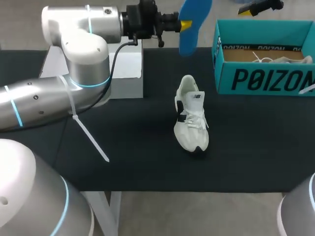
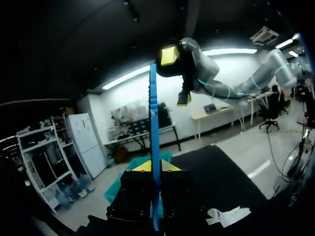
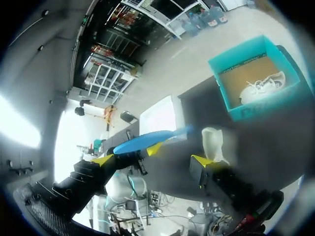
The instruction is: Take the shoe out of the shoebox, open the shoe tongue, remove and reinsert the insole, then place the shoe into the shoebox
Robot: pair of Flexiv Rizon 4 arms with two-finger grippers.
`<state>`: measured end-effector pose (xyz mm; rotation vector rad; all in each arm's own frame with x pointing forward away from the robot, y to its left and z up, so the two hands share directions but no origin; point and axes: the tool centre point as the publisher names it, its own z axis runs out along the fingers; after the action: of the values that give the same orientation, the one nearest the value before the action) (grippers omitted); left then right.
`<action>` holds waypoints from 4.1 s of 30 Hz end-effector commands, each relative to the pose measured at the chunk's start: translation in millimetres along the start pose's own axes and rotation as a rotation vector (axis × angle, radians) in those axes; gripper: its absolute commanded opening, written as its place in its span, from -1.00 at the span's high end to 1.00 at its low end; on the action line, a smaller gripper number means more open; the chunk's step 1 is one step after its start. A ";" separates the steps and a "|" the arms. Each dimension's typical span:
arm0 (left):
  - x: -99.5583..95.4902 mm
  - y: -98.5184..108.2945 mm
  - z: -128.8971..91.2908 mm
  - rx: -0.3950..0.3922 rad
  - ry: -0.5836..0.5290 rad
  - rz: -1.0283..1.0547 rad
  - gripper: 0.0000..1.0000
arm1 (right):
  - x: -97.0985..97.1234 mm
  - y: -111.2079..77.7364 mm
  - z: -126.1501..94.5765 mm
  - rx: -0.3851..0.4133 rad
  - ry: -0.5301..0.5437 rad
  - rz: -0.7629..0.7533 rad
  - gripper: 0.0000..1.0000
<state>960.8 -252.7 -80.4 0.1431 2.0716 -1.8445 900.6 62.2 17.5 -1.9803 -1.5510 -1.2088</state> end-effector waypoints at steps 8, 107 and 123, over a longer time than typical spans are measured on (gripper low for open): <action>6.1 -1.1 -0.6 -0.033 -0.348 1.072 1.00 | -8.5 -7.5 6.5 0.013 0.225 0.034 -1.00; -14.6 -83.7 15.7 0.305 0.012 1.344 0.19 | 18.0 -18.8 45.1 0.156 0.485 0.026 1.00; -23.6 -44.9 -24.8 0.146 0.141 1.241 -1.00 | -4.5 9.1 43.7 0.076 0.488 -0.014 1.00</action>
<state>968.0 -251.8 -27.9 1.2467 1.2550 -1.1641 924.7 90.1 -5.5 -1.4875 -1.3422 -1.4681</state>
